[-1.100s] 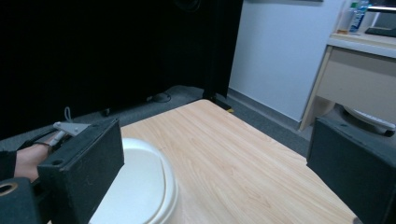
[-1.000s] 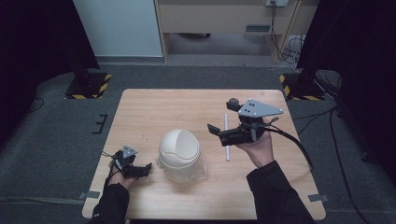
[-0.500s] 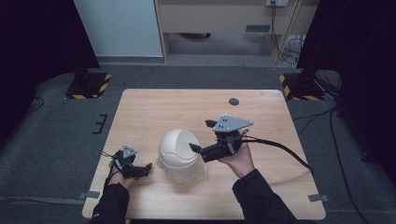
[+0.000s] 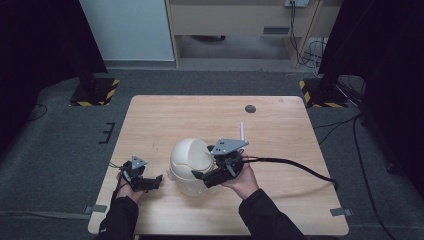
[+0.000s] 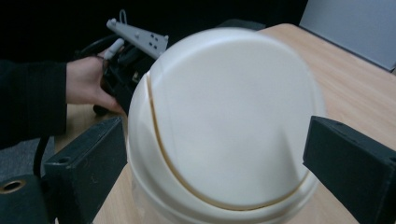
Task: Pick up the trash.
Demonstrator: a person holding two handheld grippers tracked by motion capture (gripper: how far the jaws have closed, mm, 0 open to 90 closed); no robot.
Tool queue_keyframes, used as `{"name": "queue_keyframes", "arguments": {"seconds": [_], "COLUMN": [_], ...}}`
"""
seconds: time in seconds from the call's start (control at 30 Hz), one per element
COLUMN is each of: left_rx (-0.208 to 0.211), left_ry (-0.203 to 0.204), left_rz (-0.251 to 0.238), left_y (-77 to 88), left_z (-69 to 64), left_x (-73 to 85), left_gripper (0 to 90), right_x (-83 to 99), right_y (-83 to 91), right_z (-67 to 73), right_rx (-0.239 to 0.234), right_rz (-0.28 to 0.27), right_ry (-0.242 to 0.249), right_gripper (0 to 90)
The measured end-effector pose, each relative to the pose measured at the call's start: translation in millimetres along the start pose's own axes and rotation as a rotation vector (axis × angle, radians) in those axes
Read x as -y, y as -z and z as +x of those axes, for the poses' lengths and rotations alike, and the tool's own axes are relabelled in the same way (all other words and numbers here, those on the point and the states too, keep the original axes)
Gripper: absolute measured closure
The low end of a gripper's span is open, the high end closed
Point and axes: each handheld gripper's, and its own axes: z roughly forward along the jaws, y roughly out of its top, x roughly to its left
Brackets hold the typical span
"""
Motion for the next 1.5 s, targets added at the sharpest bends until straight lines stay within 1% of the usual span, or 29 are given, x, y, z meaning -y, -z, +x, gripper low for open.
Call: {"name": "queue_keyframes", "arguments": {"seconds": [0.33, 0.73, 0.8, 0.87, 1.03, 1.17, 1.2, 1.23, 1.27, 1.3, 1.43, 1.5], "left_rx": [-0.001, -0.002, -0.001, -0.001, -0.002, -0.002, -0.002, -0.002, -0.002, -0.002, -0.002, -0.001], "left_ry": [0.001, 0.001, 0.001, 0.001, 0.001, 0.000, 0.000, 0.000, 0.000, 0.002, -0.001, -0.001], "left_rz": [-0.001, -0.001, -0.001, -0.001, -0.001, -0.001, -0.001, -0.001, -0.001, -0.001, 0.001, 0.001], "left_y": [-0.1, -0.2, -0.2, -0.2, -0.2, -0.2, -0.2, -0.2, -0.1, -0.2, -0.1, -0.1], "left_z": [-0.1, -0.2, -0.2, -0.2, -0.2, -0.1, -0.1, -0.1, -0.2, -0.3, -0.1, -0.1], "left_x": [0.0, -0.1, -0.1, -0.1, -0.1, -0.1, -0.1, -0.1, -0.1, 0.0, -0.1, -0.1], "left_gripper": [0.0, 0.0, 0.0, 0.0, 0.0, 0.0, 0.0, 0.0, 0.0, 0.0, 0.0, 0.0], "right_x": [10.4, 11.0, 11.1, 11.3, 10.6, 4.8, 2.4, 2.4, -0.3, -4.6, -6.4, -4.5], "right_y": [-14.9, -28.9, -30.8, -31.9, -30.6, -18.1, -12.3, -12.3, -6.1, 6.6, 26.4, 39.2], "right_z": [4.6, 6.2, 6.2, 6.1, 5.9, 5.2, 4.8, 4.8, 3.7, 0.0, -11.1, -21.3], "right_rx": [-0.026, -0.051, -0.063, -0.070, -0.072, -0.072, -0.065, -0.065, -0.051, -0.027, -0.002, 0.038], "right_rz": [0.068, 0.099, 0.103, 0.101, 0.103, 0.090, 0.084, 0.084, 0.077, 0.071, 0.045, 0.032], "right_ry": [-0.004, -0.007, -0.012, -0.020, -0.019, -0.003, 0.006, 0.006, 0.014, 0.023, -0.009, -0.025], "right_gripper": [6.2, 6.0, 6.2, 6.3, 6.9, 7.3, 7.3, 7.3, 7.3, 9.1, 10.0, 9.8]}}
